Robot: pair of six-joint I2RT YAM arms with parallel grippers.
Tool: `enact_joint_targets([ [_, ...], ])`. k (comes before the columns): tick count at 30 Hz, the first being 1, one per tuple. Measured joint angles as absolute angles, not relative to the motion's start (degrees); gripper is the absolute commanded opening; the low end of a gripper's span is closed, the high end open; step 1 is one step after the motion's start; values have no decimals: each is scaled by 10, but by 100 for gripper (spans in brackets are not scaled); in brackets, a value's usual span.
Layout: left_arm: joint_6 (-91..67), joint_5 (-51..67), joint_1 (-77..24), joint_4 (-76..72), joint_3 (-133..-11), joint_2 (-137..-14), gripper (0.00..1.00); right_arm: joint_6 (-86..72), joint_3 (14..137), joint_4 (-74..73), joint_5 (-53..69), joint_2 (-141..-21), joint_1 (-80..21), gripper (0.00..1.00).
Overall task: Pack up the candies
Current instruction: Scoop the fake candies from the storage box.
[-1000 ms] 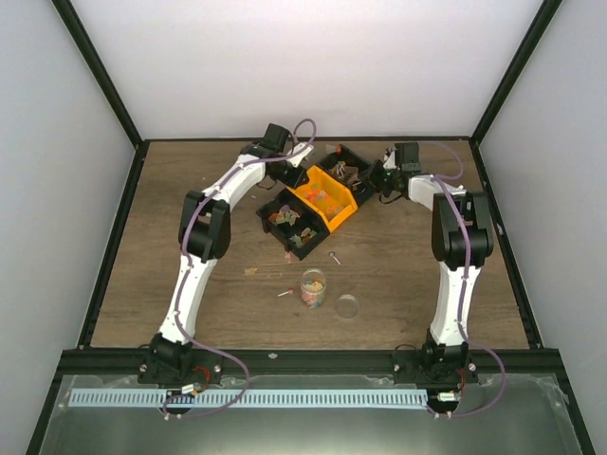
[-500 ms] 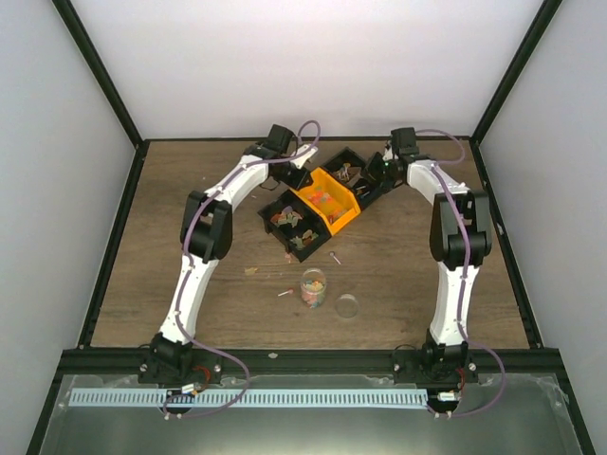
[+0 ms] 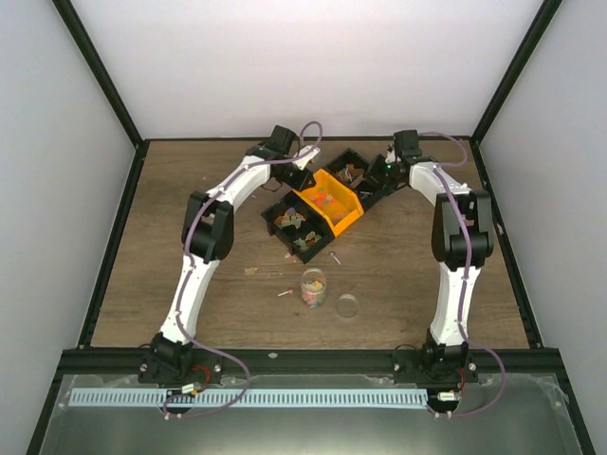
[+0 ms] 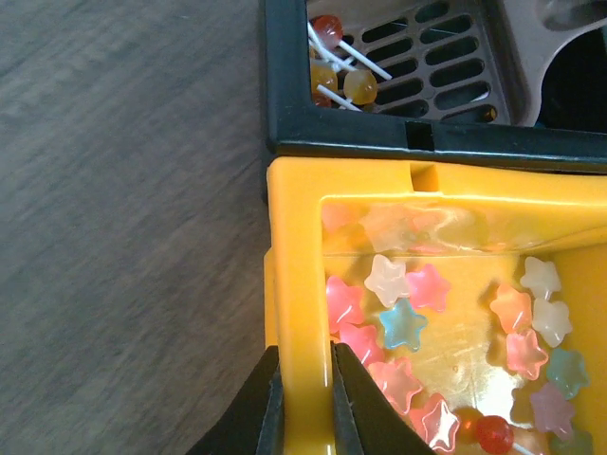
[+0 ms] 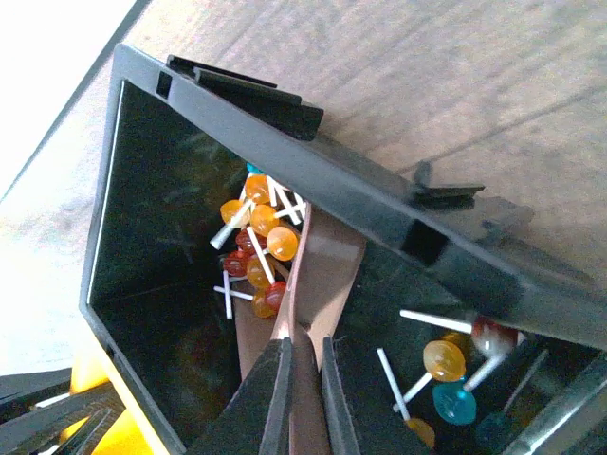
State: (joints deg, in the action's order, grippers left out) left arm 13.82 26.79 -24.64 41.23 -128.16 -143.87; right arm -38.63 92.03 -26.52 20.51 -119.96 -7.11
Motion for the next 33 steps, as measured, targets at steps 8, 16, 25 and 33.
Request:
enact_joint_targets([
  [8,124,260,-227,408,-1282,-1439,4,-402,855,-69,337,-1239,-52,1],
  [16,124,253,-225,411,-1283,-1439,4,-463,747,180,429,-1258,-28,1],
  [25,124,255,-225,412,-1283,-1439,4,-513,688,319,457,-1262,-17,1],
  [33,130,263,-229,417,-1283,-1439,4,-542,646,392,479,-1258,-3,1],
])
